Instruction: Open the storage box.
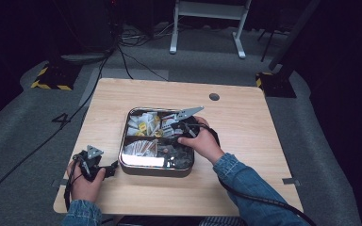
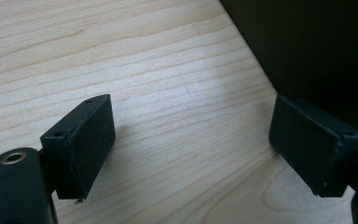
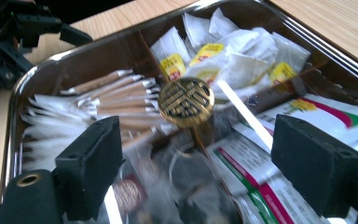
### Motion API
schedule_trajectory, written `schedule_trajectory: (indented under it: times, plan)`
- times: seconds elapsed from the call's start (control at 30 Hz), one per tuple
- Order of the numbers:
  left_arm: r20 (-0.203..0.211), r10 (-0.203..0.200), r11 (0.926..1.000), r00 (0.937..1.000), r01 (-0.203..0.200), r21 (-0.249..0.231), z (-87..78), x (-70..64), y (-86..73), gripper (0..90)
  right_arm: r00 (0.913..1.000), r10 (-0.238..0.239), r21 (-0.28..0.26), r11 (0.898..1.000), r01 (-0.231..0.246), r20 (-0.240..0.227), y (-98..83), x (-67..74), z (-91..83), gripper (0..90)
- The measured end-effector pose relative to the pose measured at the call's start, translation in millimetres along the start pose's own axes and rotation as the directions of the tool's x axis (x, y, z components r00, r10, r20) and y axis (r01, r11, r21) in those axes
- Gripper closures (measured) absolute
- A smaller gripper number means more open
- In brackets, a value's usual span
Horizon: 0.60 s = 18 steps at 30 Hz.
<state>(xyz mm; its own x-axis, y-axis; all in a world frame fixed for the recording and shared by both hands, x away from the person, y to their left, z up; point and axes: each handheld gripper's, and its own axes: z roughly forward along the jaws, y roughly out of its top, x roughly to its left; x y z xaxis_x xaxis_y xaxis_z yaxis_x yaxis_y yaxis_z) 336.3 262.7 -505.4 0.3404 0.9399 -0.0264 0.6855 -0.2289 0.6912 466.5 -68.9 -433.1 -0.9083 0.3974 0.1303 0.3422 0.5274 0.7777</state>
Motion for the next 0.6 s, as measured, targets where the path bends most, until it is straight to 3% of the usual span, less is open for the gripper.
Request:
schedule_trajectory:
  times: [0.17, 0.3, 0.47, 0.5, 0.6]
  plan:
    - [0.006, -0.001, 1.0000, 1.0000, 0.001, 0.004, 0.7, -0.6, 1.1, 15.0, 1.0000, 0.006, -0.002, 1.000, -0.006, -0.006, 3.5, 5.5, 10.8, 20.2]
    - [0.007, -0.001, 1.0000, 1.0000, 0.001, 0.004, 0.8, -0.7, 1.2, 14.9, 1.0000, 0.004, 0.042, 0.999, -0.005, 0.006, 6.4, 6.4, 21.3, 35.6]
    - [0.004, -0.001, 1.0000, 1.0000, 0.001, 0.001, 1.0, -0.8, 1.0, 15.0, 0.9965, -0.064, 0.063, 0.996, 0.061, 0.053, 10.0, 4.4, 26.8, 43.7]
    - [0.002, -0.001, 1.0000, 1.0000, 0.001, -0.002, 1.2, -0.9, 0.9, 15.0, 0.9934, -0.097, 0.068, 0.993, 0.093, 0.062, 10.4, 4.6, 27.9, 43.7]
    - [0.003, 0.000, 1.0000, 1.0000, 0.000, 0.001, 1.0, -0.9, 1.0, 15.0, 0.9896, -0.123, 0.076, 0.990, 0.118, 0.074, 11.1, 6.7, 29.6, 44.1]
